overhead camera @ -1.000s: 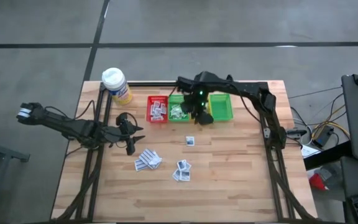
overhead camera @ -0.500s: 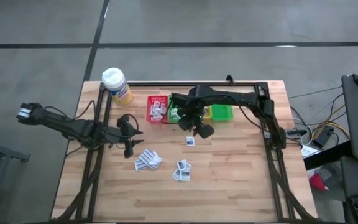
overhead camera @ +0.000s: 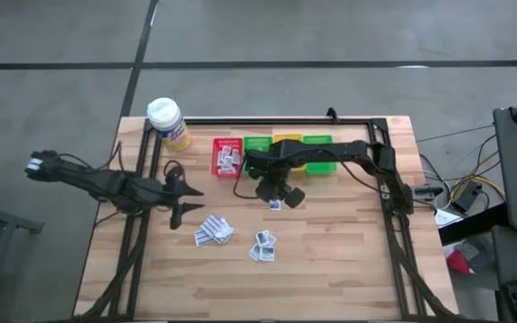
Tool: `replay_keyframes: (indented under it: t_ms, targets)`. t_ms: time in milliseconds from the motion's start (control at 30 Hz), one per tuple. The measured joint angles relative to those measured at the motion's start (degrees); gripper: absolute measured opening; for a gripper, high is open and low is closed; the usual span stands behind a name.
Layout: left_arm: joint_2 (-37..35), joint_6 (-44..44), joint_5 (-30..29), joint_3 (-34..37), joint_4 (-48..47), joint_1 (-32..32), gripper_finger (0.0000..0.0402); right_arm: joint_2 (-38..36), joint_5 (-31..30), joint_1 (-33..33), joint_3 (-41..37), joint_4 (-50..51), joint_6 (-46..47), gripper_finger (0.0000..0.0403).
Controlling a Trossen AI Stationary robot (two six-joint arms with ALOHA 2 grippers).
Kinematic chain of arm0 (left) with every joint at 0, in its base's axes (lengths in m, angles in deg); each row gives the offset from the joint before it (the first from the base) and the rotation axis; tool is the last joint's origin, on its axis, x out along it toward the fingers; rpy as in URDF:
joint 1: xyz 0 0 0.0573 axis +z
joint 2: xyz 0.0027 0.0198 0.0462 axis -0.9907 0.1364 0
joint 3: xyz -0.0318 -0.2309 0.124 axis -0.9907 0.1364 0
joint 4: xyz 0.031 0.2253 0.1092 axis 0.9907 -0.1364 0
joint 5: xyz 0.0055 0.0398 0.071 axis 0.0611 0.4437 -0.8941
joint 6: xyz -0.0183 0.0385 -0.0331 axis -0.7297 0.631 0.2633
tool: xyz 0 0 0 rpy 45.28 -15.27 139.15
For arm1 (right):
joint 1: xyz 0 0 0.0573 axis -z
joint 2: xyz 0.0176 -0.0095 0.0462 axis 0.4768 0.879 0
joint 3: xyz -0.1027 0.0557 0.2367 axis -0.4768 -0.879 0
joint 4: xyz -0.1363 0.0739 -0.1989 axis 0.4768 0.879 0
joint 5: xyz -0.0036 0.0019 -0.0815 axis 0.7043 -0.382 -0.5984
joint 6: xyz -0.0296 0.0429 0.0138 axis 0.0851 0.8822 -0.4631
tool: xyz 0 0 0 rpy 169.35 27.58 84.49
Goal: Pick & Place First Aid Supplies
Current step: Put the alcohol pad into the yellow bin
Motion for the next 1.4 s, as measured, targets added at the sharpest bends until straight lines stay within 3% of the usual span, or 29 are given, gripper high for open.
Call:
replay_keyframes:
  t_ms: [567, 967, 1400]
  targets:
    - [-9.6, 2.0, 0.8, 1.3, -3.2, 0.0, 0.0172, 0.0, -1.9, -1.7, -6.5, -10.1, -7.3, 0.0122]
    - [-14.2, -0.8, 2.7, 12.0, 12.0, 0.0, 0.0172, 0.1, -3.0, -1.8, -11.0, -12.2, -9.3, 0.0105]
    - [-14.4, -2.5, 2.8, 13.6, 13.3, 0.0, 0.0172, 0.3, -4.7, -1.8, -12.1, -16.4, -9.6, 0.0147]
